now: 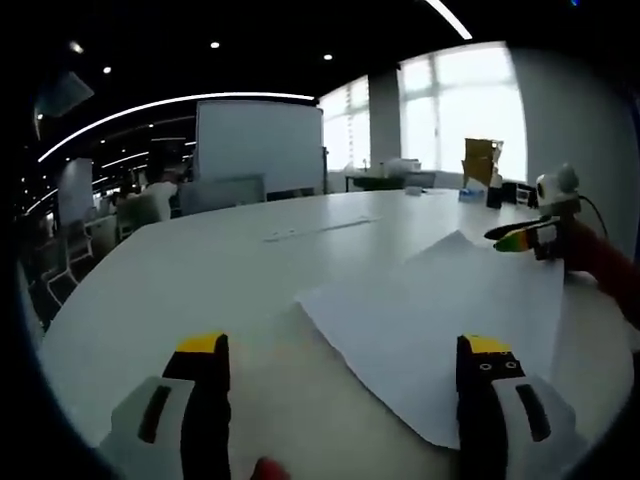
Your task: Organize the stack of printing papers by aligning and flattening the scattered papers on the table
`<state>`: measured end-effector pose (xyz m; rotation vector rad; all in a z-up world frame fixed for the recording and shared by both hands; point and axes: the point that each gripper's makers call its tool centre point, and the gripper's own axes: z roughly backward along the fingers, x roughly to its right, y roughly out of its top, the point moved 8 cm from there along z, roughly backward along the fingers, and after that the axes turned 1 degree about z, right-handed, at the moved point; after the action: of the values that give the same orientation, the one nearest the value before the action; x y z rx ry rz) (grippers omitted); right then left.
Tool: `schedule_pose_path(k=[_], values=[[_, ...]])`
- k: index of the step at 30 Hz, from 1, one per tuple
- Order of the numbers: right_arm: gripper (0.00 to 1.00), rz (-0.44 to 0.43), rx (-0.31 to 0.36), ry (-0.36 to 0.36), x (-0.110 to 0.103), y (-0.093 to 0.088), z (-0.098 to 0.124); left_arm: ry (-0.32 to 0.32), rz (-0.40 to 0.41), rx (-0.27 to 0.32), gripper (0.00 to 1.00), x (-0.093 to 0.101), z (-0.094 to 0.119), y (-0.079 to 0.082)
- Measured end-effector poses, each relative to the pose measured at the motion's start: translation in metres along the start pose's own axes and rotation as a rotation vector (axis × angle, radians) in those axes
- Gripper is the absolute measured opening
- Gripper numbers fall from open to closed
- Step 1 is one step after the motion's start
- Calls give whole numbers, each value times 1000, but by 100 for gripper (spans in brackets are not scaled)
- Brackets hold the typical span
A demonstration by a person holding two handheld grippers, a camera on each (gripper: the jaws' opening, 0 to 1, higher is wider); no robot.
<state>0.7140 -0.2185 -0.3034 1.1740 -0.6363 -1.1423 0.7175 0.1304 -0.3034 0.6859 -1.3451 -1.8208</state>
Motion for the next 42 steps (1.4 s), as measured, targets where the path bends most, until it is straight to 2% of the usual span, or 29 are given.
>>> schedule_pose_path(k=[3, 14, 22, 31, 34, 42], values=[[90, -5, 6, 3, 0, -1, 2, 12, -11, 19, 95, -4, 4, 1], [90, -9, 8, 1, 5, -8, 20, 28, 31, 31, 95, -15, 15, -5], [90, -6, 16, -15, 9, -15, 44, 26, 28, 29, 96, -19, 37, -15], [90, 7, 10, -17, 18, -22, 69, 9, 17, 16, 97, -14, 64, -25], [90, 20, -2, -7, 8, -23, 79, 4, 19, 10, 96, -12, 72, -27], [90, 97, -29, 58, 3, -18, 104, -46, 25, -33, 97, -5, 96, -30]])
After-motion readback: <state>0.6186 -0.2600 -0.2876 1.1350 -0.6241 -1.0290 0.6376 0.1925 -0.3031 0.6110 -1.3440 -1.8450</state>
